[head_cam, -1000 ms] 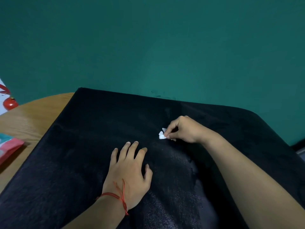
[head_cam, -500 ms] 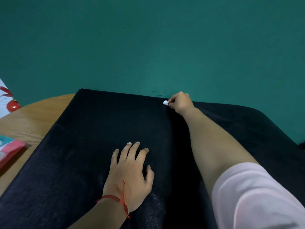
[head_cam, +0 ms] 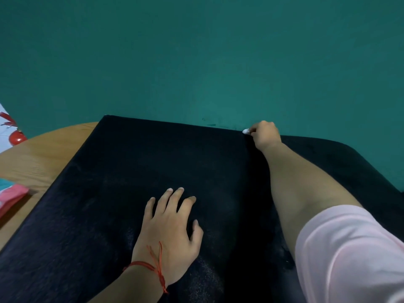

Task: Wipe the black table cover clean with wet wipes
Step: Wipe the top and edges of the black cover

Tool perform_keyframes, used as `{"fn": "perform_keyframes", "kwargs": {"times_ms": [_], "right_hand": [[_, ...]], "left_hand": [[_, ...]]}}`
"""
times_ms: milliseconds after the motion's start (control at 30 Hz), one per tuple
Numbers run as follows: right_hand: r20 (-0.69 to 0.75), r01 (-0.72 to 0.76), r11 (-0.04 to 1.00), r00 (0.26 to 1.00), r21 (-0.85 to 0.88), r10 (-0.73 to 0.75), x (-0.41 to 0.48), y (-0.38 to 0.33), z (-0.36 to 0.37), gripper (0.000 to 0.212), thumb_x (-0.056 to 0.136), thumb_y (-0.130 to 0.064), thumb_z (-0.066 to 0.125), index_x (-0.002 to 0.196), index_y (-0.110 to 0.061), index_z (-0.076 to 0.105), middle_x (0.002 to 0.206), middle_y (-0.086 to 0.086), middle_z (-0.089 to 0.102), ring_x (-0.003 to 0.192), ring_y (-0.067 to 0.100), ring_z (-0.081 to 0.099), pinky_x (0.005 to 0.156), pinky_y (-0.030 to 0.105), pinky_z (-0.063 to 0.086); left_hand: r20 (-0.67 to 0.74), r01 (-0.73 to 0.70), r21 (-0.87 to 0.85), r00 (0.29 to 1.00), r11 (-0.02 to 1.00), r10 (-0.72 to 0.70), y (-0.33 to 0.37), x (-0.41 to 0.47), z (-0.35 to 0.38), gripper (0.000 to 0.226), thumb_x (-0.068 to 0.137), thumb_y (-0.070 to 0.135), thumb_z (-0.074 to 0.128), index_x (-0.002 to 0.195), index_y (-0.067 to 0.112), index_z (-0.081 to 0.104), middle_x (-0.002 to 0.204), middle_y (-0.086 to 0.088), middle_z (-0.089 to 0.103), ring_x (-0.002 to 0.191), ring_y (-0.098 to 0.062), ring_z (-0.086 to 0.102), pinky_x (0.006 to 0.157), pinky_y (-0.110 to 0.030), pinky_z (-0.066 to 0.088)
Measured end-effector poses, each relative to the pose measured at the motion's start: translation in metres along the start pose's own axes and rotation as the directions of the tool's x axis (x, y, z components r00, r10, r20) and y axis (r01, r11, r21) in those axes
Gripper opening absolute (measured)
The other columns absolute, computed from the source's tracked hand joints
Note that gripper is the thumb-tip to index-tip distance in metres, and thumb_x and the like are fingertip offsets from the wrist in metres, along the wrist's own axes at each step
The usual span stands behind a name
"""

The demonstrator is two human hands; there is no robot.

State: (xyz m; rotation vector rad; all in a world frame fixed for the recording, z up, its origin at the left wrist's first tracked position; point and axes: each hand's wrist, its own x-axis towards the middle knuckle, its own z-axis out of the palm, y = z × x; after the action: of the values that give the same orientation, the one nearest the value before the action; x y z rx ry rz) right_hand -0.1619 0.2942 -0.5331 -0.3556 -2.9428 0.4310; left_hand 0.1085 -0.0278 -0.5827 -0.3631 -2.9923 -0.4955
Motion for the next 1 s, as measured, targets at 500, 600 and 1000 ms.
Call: {"fn": "perform_keyframes", "kwargs": {"times_ms": [500, 600, 1000], "right_hand": [[0.155, 0.302, 0.948, 0.946, -0.101, -0.285, -0.057, 0.024, -0.016, 0.045, 0.093, 0.004, 0.055, 0.112, -0.026, 0.082, 0.123, 0.000, 0.073, 0.113, 0.030, 0.067, 0.101, 0.040, 0.053], [0.167, 0.323, 0.943, 0.937, -0.078, -0.307, -0.082, 0.029, -0.020, 0.044, 0.094, 0.004, 0.056, 0.115, -0.025, 0.082, 0.117, -0.003, 0.071, 0.112, 0.029, 0.066, 0.102, 0.039, 0.052], [0.180, 0.359, 0.931, 0.914, 0.062, -0.364, -0.197, 0.029, -0.037, 0.051, 0.087, 0.007, 0.053, 0.118, -0.019, 0.081, 0.108, -0.011, 0.067, 0.114, 0.020, 0.067, 0.101, 0.034, 0.054]], "left_hand": [[-0.019, 0.000, 0.029, 1.000, 1.000, 0.000, 0.001, 0.001, -0.002, 0.057, 0.096, 0.053, 0.031, 0.147, 0.035, 0.049, 0.161, 0.009, 0.040, 0.155, -0.015, 0.027, 0.126, -0.050, 0.023], [-0.022, 0.001, 0.023, 1.000, 1.000, 0.000, 0.001, 0.001, -0.004, 0.057, 0.096, 0.053, 0.032, 0.148, 0.035, 0.049, 0.161, 0.008, 0.040, 0.155, -0.016, 0.027, 0.126, -0.050, 0.024], [-0.039, -0.011, 0.021, 0.999, 1.000, 0.012, 0.001, 0.000, -0.005, 0.058, 0.095, 0.052, 0.032, 0.147, 0.033, 0.049, 0.161, 0.004, 0.041, 0.154, -0.018, 0.029, 0.126, -0.051, 0.023]]}}
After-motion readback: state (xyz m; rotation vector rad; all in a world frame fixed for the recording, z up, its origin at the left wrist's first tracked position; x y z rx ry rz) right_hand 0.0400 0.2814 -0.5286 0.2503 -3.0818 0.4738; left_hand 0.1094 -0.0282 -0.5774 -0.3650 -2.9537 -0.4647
